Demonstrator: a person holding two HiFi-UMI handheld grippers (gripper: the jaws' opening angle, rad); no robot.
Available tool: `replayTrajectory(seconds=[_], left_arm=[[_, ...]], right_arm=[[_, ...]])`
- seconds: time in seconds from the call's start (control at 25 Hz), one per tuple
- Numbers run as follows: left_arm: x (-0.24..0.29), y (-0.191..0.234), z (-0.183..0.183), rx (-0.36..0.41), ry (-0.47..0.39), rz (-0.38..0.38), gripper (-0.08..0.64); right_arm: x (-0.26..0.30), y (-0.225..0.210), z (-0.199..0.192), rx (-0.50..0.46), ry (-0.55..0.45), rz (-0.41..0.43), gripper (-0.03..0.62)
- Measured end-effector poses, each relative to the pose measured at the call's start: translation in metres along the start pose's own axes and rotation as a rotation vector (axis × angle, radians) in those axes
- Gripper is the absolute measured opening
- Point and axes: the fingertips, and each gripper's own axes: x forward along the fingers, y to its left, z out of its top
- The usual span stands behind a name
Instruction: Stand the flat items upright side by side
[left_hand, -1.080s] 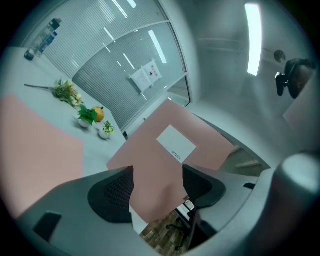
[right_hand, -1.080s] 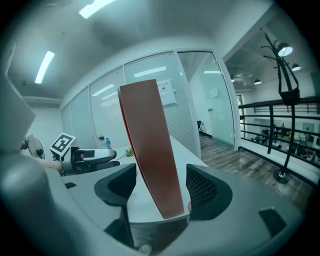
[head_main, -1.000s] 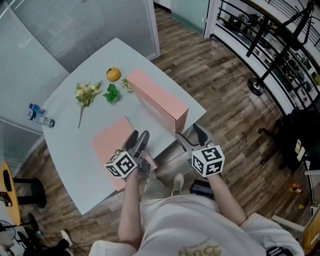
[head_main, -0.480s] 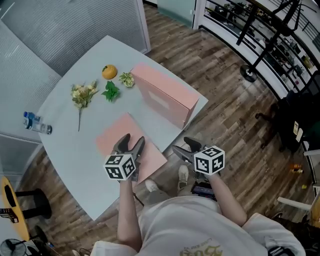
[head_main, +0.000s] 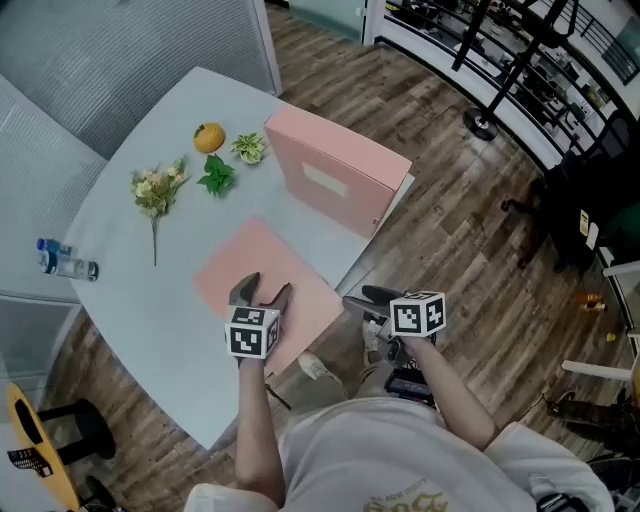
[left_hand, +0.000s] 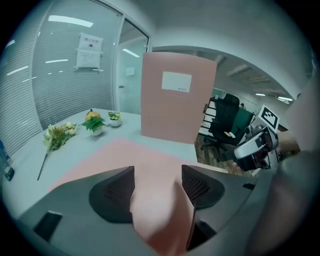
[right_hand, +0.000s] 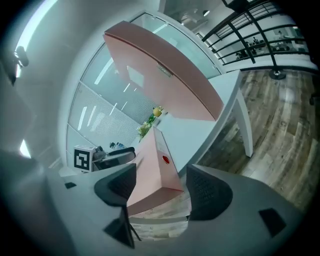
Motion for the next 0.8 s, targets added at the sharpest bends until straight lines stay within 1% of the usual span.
replayTrajectory(seconds=[0.2,0.28,0.36,0.44,0.52,0.64,0.8], left_arm=[[0.004,0.003,-0.016,0.100,0.051,0.018,0.284],[0.005,0.004,-0.016,0.129,0.036,0.031,0.284],[0.004,0.005,-0.017,0.147,0.018,0.043,0.284],[0.006,0.002,-0.020,0.159,0.022,0.037,0.284],[0.007,0.001,-0.020,0.163,0.023,0.036,0.284],[0.007,0.000,-0.021,0.137,0.017,0.038,0.284],[0.011,-0.003,-0.025,0.126,0.019,0.012,0.284]], right_arm=[[0.009,-0.013,-0.023,0.111,-0.039,-0.027,0.327],[0.012,-0.021,-0.029,0.153,-0.064,-0.039,0.331],[0.016,-0.024,-0.031,0.206,-0.091,-0.023,0.336],[0.020,-0.024,-0.032,0.243,-0.109,0.002,0.337],[0.028,-0.021,-0.036,0.261,-0.097,0.034,0.339],[0.042,-0.015,-0.048,0.273,-0.050,0.081,0.339],[0.046,-0.018,-0.051,0.346,-0.071,0.135,0.339]])
